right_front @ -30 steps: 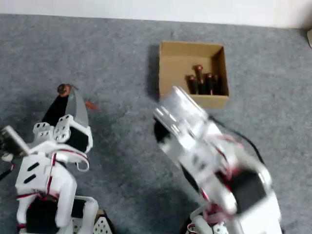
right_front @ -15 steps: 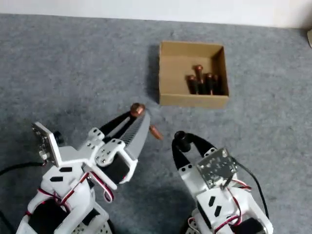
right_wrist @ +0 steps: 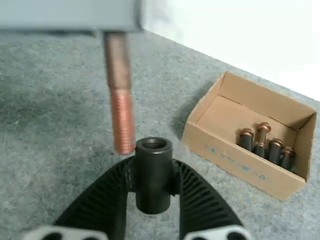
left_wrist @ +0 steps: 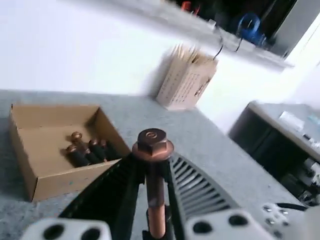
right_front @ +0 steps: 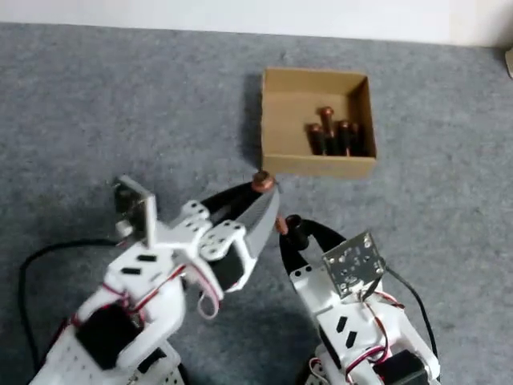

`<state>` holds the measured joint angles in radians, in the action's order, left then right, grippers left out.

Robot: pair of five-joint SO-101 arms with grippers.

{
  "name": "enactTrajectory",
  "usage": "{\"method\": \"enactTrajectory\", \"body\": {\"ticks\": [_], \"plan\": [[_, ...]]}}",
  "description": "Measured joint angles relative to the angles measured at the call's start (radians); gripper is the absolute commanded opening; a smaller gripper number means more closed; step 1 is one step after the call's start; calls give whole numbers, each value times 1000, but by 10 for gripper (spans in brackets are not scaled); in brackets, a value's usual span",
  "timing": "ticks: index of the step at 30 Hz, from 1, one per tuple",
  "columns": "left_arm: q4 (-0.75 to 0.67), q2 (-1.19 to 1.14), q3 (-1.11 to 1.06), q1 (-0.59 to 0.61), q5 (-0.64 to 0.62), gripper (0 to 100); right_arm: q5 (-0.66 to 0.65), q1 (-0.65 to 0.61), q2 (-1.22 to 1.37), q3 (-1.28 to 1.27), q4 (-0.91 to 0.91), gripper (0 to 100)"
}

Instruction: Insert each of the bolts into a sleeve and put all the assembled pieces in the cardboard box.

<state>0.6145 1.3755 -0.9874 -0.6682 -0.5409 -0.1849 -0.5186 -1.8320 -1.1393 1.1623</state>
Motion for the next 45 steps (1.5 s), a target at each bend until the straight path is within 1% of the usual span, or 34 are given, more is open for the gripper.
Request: {"method": "enactTrajectory", "body": {"ticks": [5,8,16,22,33,35,40,45], "plan": [[-48,-72,2,8,2,6,0,-26,0,0,0,5],[-60,-77,2,8,2,6,0,-38,0,-6,0,5],[-150,-80,0,15,2,6,0,-43,-3,-37,0,5],[-155,-84,-3,15,2,6,0,-43,-3,-37,0,5],[-172,-83,-89,17,2,6,0,-46,-3,-38,0,5],[-199,-84,-106,17,2,6,-2,-46,-3,-38,0,5],[-339,-89,-167,9,2,6,-2,-46,-3,-38,0,5],[-356,-89,-176,6,2,6,-2,-46,-3,-38,0,5]]}}
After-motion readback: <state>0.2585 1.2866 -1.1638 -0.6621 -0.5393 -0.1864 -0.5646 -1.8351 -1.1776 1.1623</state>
